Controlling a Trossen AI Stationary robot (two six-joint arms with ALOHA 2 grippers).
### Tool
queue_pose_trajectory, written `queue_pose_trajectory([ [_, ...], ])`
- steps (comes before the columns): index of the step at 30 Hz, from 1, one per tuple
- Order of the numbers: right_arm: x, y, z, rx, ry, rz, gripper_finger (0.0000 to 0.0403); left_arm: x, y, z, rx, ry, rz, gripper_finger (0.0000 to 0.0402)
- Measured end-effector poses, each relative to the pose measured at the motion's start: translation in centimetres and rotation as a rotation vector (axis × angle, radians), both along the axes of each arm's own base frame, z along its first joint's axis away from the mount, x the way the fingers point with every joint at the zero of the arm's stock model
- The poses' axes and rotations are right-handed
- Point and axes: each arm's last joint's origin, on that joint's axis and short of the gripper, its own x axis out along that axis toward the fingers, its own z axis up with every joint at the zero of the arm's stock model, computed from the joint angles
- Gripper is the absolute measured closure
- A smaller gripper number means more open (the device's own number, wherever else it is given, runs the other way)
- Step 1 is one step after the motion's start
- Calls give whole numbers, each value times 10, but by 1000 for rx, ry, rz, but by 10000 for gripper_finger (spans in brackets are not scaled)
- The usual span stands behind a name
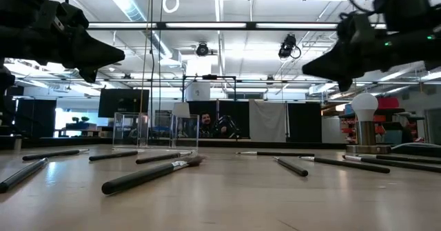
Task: Pick & Place Makeup Brushes
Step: Put the black eyeshadow brush into the transparent organizer
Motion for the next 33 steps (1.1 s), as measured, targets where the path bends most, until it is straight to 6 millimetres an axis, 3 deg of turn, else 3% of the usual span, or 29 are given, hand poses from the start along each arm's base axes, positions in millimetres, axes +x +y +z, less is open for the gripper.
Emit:
queue_pose_trajectory([
  [7, 38, -3, -20, -89, 209, 54, 281, 0, 0, 0, 0, 1, 0, 353],
  [16, 57, -13, -62, -108, 385, 77, 227, 0, 0, 0, 0, 0, 1, 353],
  [24, 75, -22, -87, -128, 483, 101, 242, 0, 0, 0, 0, 0, 7, 353],
  [33, 72, -26, -102, -110, 532, 124, 300, 0, 0, 0, -7, -2, 8, 353],
])
